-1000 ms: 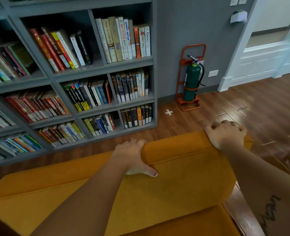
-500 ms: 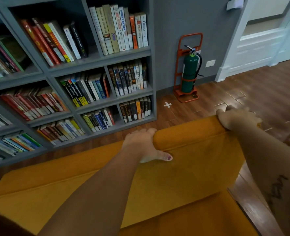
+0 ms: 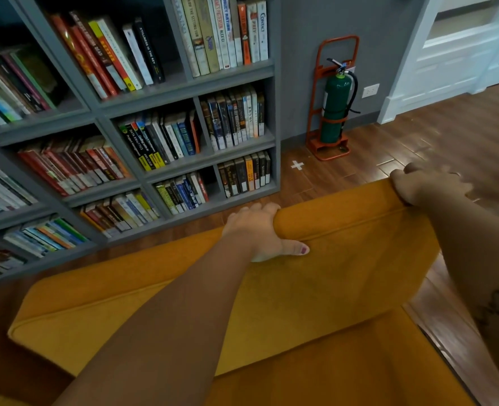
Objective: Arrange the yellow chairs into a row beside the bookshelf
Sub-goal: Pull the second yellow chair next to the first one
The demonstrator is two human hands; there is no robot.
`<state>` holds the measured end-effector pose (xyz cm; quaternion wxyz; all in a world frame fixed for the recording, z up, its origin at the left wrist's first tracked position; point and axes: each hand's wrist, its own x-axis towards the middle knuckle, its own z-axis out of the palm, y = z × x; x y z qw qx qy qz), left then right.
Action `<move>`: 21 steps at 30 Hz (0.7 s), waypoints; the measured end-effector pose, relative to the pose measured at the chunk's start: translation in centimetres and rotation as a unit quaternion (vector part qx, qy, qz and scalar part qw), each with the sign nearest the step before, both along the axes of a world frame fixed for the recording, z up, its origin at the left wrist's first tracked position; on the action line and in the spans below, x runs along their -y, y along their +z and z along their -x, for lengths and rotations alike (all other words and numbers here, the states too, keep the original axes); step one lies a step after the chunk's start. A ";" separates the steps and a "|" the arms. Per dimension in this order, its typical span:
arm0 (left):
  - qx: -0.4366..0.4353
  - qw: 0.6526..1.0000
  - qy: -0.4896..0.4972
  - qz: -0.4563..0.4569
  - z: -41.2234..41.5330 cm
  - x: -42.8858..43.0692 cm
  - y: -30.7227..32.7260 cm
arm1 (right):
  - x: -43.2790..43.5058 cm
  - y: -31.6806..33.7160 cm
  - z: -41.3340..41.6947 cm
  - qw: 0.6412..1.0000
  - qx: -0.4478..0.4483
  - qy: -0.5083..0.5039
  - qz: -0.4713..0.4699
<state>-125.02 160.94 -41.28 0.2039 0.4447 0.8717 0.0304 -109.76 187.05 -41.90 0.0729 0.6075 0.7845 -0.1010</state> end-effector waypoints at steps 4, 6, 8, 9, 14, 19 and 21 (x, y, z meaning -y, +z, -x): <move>0.007 1.000 0.018 0.007 1.5 2.3 0.0 | 2.6 0.3 0.9 1.000 0.009 0.025 -0.007; 0.007 0.999 0.029 0.019 2.1 4.0 0.3 | 5.0 0.7 2.2 0.998 0.011 0.056 -0.002; 0.000 0.998 0.046 0.033 2.7 6.0 0.6 | 8.3 0.9 4.3 0.993 0.031 0.115 -0.001; -0.007 0.998 0.055 0.039 3.1 7.2 0.6 | 10.2 1.0 5.5 0.988 0.041 0.151 -0.004; -0.020 0.991 0.101 0.082 5.3 13.6 1.3 | 20.1 1.0 10.5 0.947 0.025 0.319 0.010; -0.028 0.979 0.158 0.122 6.6 18.6 2.4 | 26.9 0.8 12.4 0.918 -0.021 0.395 0.008; -0.027 0.978 0.166 0.122 6.6 19.4 2.5 | 27.5 0.9 12.4 0.919 -0.026 0.394 0.007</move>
